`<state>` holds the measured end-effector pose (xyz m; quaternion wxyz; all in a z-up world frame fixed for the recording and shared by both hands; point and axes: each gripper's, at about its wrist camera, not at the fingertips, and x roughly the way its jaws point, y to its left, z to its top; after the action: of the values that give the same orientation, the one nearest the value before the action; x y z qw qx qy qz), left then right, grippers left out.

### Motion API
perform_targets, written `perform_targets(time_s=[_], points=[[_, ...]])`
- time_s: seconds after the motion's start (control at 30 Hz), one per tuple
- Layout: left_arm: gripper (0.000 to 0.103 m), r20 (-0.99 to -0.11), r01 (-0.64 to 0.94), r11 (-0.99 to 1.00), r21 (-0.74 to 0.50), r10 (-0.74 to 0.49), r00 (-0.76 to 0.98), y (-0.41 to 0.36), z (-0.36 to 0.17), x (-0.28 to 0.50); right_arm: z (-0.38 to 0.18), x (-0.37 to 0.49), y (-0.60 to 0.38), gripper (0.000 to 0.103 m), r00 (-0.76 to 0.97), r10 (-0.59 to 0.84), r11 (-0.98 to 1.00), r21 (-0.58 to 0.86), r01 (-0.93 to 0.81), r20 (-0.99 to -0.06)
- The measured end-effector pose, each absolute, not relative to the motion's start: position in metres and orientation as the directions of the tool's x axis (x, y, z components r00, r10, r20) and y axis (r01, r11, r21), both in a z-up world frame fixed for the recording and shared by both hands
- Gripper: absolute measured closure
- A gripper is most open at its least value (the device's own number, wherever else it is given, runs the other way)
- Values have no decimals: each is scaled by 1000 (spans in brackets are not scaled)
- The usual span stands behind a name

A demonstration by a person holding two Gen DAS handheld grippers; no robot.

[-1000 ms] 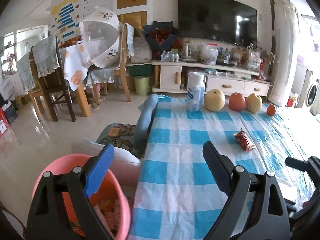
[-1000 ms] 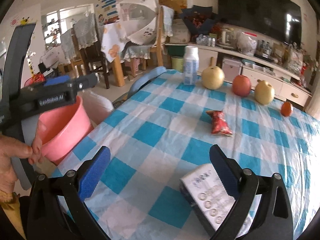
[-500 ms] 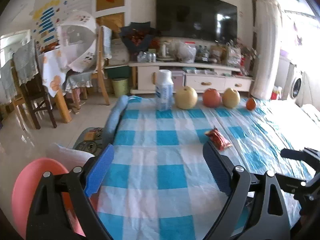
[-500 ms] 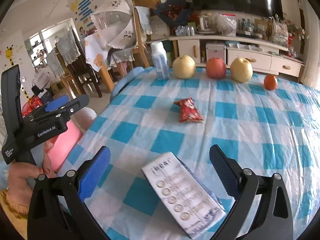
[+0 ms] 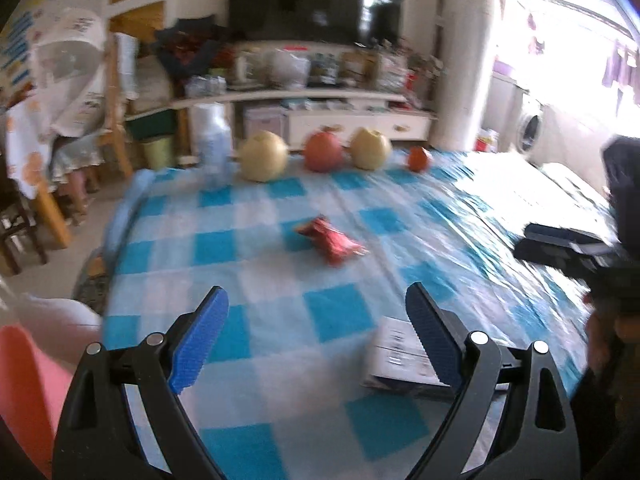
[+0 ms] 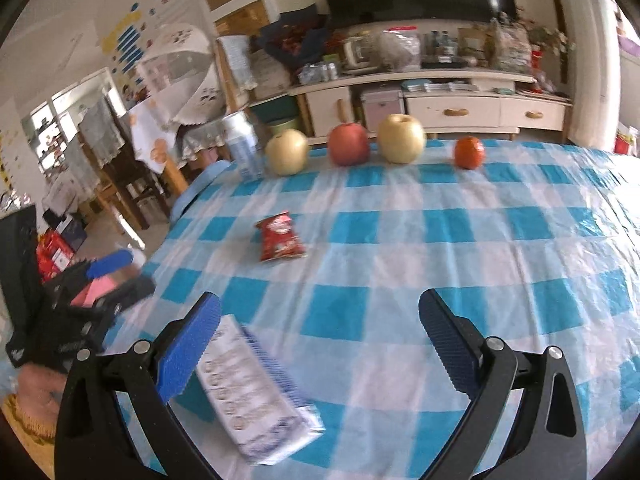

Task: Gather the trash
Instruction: 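Close left gripper on the white printed box while right grips the red packet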

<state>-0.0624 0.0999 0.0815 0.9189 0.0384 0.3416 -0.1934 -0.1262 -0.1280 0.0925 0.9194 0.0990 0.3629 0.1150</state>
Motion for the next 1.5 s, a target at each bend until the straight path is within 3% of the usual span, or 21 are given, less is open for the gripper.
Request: perform_targets(time_s=[0.17,0.3,0.43,0.7,0.8,1.1,1.33,1.43,1.5], points=[[12,-716,417,892,-176,-406,568,66,63,-78,85,-115,-156,5,719,239,963,254,-89,-653],[12,-709,385,867,-317,-486,510,49,55,-98,82,-103,-167,5,717,230,963,259,-72,-657],[12,-722,321,887,-331,-457,519,23,45,-106,81,-90,-164,5,707,226,966,250,-71,-670],[12,-765,167,968,-189,-252,593,2,41,-80,78,-69,-144,5,687,248,968,208,-142,-683],[12,-777,137,989,-63,-134,615,-7,37,-75,71,-57,-141,5,665,269,962,229,-149,-697],[12,-757,89,986,140,49,651,-2,28,-77,45,-23,-122,5,589,355,935,293,-202,-726],[12,-772,81,984,162,75,632,21,24,-65,35,-5,-85,6,546,403,912,276,-303,-734],[12,-801,77,992,104,38,598,45,19,-53,29,1,-67,11,527,413,902,255,-348,-743],[12,-808,47,995,90,45,588,57,19,-50,24,5,-55,27,508,413,897,243,-369,-756]])
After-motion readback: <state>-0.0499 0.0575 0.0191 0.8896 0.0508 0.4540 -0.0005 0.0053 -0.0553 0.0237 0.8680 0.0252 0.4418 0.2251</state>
